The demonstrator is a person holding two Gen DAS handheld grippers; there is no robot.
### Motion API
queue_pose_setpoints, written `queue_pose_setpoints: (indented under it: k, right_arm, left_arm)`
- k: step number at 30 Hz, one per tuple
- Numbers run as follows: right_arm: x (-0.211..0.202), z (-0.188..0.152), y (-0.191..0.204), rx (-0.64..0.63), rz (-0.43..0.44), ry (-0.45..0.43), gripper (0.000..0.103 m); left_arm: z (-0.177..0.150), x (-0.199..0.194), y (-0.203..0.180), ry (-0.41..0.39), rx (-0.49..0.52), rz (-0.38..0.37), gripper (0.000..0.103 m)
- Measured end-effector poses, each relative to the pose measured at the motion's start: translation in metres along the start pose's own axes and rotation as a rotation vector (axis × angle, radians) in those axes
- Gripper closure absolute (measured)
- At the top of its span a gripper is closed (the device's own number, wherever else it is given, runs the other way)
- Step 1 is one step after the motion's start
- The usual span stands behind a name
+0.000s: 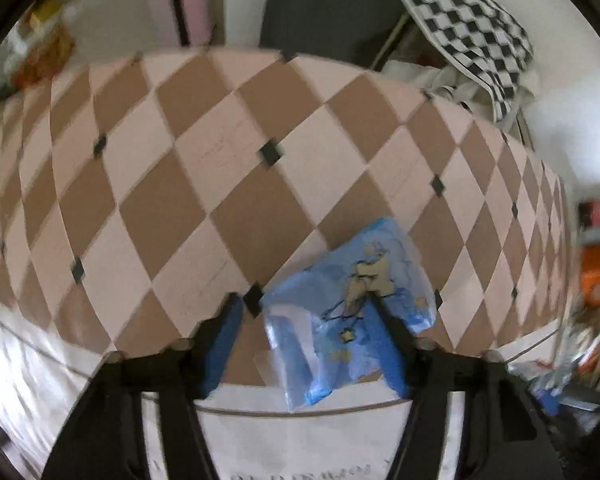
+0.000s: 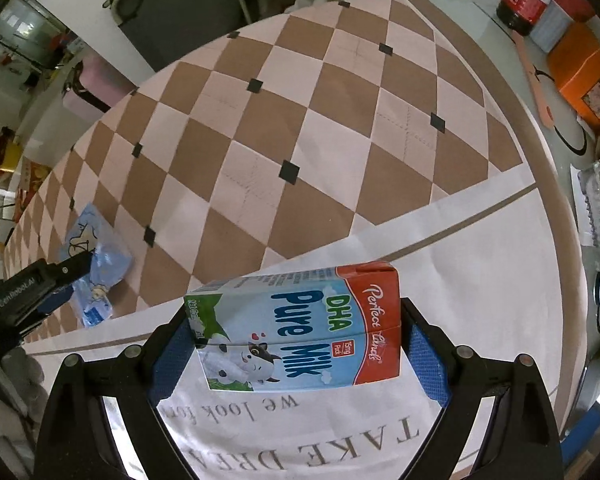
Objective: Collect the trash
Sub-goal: 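Grasp the blue bag with left tool while right tool grasps Pure Milk carton, then carry the blue bag and milk carton over the bin and release both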
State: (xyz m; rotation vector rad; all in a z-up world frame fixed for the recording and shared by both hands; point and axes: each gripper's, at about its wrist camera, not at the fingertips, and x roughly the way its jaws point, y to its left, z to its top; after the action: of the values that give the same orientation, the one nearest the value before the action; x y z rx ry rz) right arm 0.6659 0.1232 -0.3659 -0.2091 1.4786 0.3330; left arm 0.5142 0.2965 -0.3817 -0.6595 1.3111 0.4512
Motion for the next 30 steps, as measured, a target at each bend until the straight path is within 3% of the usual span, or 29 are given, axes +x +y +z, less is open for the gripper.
queue_pose_setpoints:
  k: [1, 4, 10, 16, 19, 25, 30]
  right_arm:
    - [0.000, 0.000, 0.001, -0.007, -0.004, -0.004, 0.008]
    - [-0.005, -0.004, 0.003, -0.028, -0.017, -0.020, 0.008]
    - [-0.033, -0.036, 0.011, -0.055, -0.008, -0.100, 0.008]
    - [-0.078, -0.114, 0.008, -0.087, 0.023, -0.167, 0.008]
    - [-0.100, -0.169, 0.011, -0.110, 0.053, -0.183, 0.008]
    - [-0.143, -0.323, 0.023, -0.143, 0.122, -0.219, 0.008]
    - [-0.150, -0.470, 0.030, -0.133, 0.158, -0.170, 0.008]
  left_arm:
    - [-0.004, -0.004, -0.007, -0.010, 0.038, 0.029, 0.083]
    - [-0.018, -0.022, -0.015, -0.059, 0.095, 0.054, 0.092]
    - [-0.066, -0.076, -0.006, -0.163, 0.126, 0.062, 0.093]
    - [-0.145, -0.147, 0.033, -0.261, 0.143, 0.068, 0.093]
    - [-0.191, -0.175, 0.054, -0.298, 0.154, 0.068, 0.093]
    - [-0.321, -0.218, 0.111, -0.348, 0.177, 0.063, 0.093]
    - [-0.419, -0.222, 0.157, -0.301, 0.148, 0.045, 0.093]
